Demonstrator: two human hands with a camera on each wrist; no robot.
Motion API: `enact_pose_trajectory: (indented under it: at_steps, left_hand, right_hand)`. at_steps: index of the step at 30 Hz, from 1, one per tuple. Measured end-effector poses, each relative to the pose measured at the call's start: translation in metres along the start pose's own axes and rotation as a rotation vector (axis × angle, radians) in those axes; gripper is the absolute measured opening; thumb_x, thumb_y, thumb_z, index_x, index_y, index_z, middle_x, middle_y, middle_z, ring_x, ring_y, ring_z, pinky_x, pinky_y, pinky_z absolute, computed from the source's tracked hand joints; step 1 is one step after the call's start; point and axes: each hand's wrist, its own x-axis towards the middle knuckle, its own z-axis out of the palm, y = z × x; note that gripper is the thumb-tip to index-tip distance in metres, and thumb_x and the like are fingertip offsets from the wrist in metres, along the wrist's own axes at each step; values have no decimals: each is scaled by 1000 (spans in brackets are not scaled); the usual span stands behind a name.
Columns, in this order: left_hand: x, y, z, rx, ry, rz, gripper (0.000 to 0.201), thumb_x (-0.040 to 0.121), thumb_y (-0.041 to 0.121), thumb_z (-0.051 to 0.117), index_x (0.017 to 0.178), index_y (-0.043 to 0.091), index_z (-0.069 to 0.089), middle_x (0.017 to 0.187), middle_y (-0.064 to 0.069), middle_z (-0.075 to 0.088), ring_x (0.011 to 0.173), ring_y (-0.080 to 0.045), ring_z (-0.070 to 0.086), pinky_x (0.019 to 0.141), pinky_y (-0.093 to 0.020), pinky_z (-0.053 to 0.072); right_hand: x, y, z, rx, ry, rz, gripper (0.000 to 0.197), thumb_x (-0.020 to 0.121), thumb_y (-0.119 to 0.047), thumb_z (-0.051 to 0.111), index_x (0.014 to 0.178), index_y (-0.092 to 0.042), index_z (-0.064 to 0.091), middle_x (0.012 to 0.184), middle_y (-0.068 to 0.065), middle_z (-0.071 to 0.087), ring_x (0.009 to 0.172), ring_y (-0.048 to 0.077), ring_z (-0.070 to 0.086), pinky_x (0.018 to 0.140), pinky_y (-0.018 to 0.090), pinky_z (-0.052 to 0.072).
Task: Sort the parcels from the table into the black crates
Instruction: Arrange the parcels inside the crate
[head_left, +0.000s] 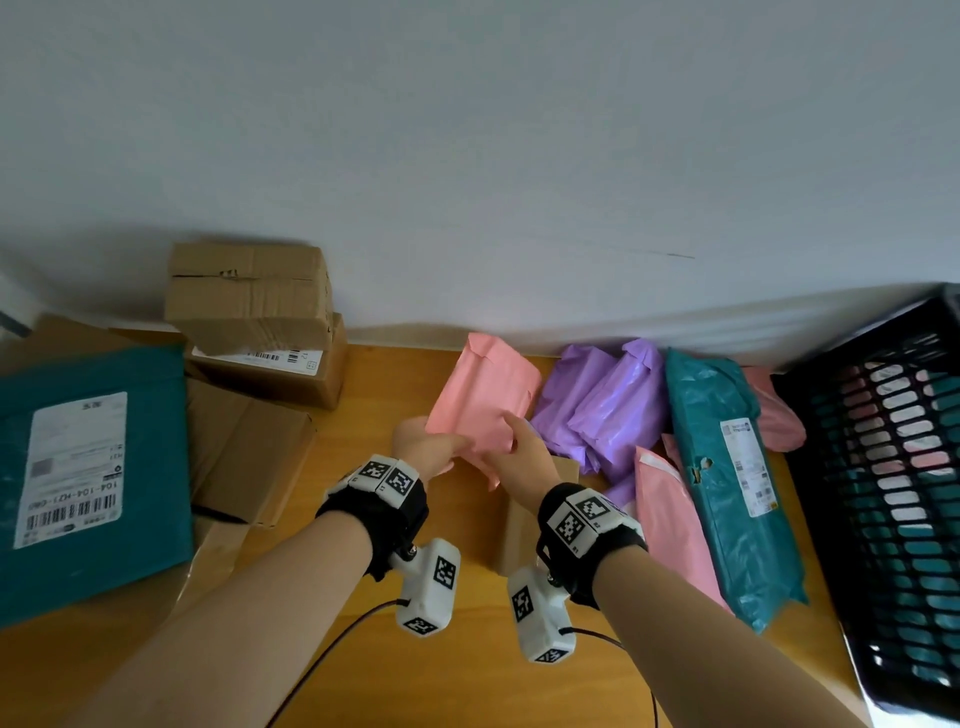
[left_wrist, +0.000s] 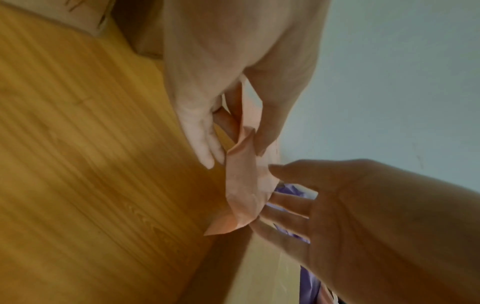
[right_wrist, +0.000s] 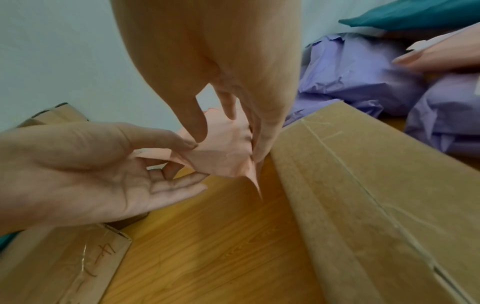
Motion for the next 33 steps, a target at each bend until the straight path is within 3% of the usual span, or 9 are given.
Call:
enact_pose_trajectory:
  at_steps: [4, 8, 14, 16, 18, 20, 23, 27, 33]
  left_hand:
    - [-17, 5, -4, 73, -29, 94, 26, 75, -9, 70, 92, 7, 59, 96, -12, 63, 95, -31, 63, 80, -38, 57]
    - [-37, 8, -4, 247, -6, 251, 21, 73, 0, 74, 80, 16, 62, 89, -9, 68, 87, -27, 66, 76, -42, 58]
    - [-88, 13, -1, 547, 66, 560, 11, 77, 21, 75, 81, 24, 65, 68, 9, 63, 67, -10, 63, 51, -13, 45]
    - [-101, 8, -2, 690, 93, 652, 10, 79, 34, 74, 80, 26, 68, 72, 8, 66, 72, -13, 65, 57, -19, 48]
    - [-115, 2, -3, 841, 130, 704, 14, 82, 27, 70, 95, 23, 72, 94, -1, 69, 95, -21, 64, 77, -30, 52]
    - [-131, -4, -3, 926, 162, 759, 25, 82, 15, 66, 106, 19, 71, 105, -5, 62, 99, -26, 61, 82, -32, 50]
    - [-157, -12, -3, 984, 201, 871, 28, 80, 8, 63, 107, 16, 70, 105, -1, 53, 82, -24, 60, 70, -30, 49]
    - [-186, -28, 0, 1042, 258, 963, 20, 81, 13, 64, 98, 17, 71, 117, 2, 53, 79, -22, 62, 63, -36, 53]
    - [-219, -46, 3, 1073, 320, 1103, 14, 81, 25, 68, 92, 18, 71, 127, -3, 52, 86, -18, 61, 52, -33, 54]
  right_hand:
    - [-11, -3, -5, 41, -20, 26, 63, 95, -10, 50, 150, -14, 21, 148, 15, 35, 133, 29, 40, 109, 39, 37]
    - [-21, -7, -8, 152, 22, 30, 54, 95, -24, 53, 145, -16, 36, 145, 11, 40, 128, 28, 45, 107, 45, 40]
    - [-40, -15, -21, 457, -55, 80, 51, 90, -58, 49, 115, -14, 53, 104, 7, 58, 108, 29, 58, 97, 45, 47]
    - [-48, -15, -26, 530, -66, 103, 57, 87, -60, 52, 104, -5, 58, 97, 11, 54, 93, 26, 55, 93, 47, 47]
    - [-60, -15, -28, 541, -85, 91, 61, 83, -63, 56, 99, -4, 61, 94, 14, 60, 85, 25, 57, 82, 41, 51]
    - [-73, -13, -29, 554, -114, 69, 56, 83, -61, 58, 92, -6, 62, 92, 13, 66, 80, 24, 60, 71, 34, 53]
    - [-92, -9, -30, 565, -131, 18, 45, 84, -49, 64, 98, -6, 63, 92, 11, 69, 79, 22, 64, 69, 32, 52]
    - [-112, -1, -30, 644, -59, -36, 38, 87, -21, 65, 114, 5, 59, 100, 21, 69, 86, 30, 68, 81, 40, 57]
    - [-138, 9, -37, 683, -5, -21, 16, 84, -7, 67, 96, 1, 60, 93, 19, 68, 84, 32, 68, 75, 40, 58]
